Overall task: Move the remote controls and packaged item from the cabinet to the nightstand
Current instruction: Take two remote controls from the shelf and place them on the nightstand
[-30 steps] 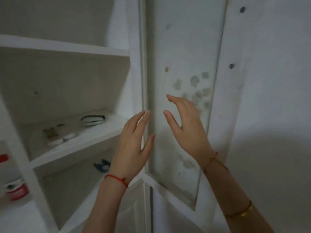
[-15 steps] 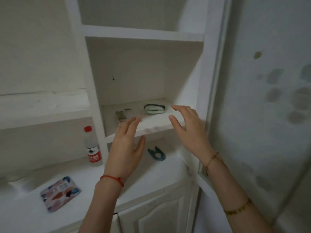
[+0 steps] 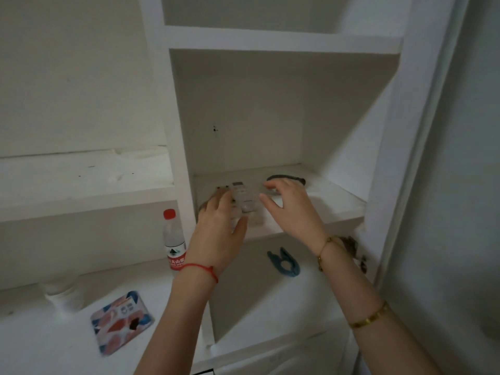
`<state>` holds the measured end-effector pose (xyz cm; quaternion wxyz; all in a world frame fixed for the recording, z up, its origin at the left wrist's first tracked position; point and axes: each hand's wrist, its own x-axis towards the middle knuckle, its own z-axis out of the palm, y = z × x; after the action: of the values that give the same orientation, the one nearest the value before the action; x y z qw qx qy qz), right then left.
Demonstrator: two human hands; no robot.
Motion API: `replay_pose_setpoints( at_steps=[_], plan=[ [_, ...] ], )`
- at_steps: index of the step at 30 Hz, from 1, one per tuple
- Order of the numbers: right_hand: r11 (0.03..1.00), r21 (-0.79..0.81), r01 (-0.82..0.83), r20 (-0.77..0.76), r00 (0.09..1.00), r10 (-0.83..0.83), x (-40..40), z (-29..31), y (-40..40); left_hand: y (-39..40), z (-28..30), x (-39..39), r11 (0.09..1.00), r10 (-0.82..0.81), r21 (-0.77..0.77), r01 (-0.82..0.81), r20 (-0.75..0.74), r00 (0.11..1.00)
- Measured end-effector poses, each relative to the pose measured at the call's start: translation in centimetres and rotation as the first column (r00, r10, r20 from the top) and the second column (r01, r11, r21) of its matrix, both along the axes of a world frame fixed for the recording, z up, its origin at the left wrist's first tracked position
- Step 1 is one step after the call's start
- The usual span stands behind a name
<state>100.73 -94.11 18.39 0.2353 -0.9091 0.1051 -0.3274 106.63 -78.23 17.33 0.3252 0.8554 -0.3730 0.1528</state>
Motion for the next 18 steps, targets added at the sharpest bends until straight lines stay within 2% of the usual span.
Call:
replay_pose_setpoints(
  at_steps=[7,14,18],
  plan=[
    [0.999,0.019,0.029,-0.151,0.988,-0.026,4.0,0.9,-0.6,-2.9,0.8,2.5,0.969,0.202,0.176,-0.173,-0.168,0.965],
    [0.999,0.025,0.026,-0.249,0.968,-0.019,7.0,0.7,-1.5,-4.7,2.0,3.0,0.864,0.371,0.41,-0.291,-0.129,0.92],
    [1.0,0.015,0.024,-0.261,0.965,-0.019,7.1,0.7,-1.6,-5.2,1.2,4.1,0.815,0.426,0.481,-0.323,-0.12,0.897]
  ],
)
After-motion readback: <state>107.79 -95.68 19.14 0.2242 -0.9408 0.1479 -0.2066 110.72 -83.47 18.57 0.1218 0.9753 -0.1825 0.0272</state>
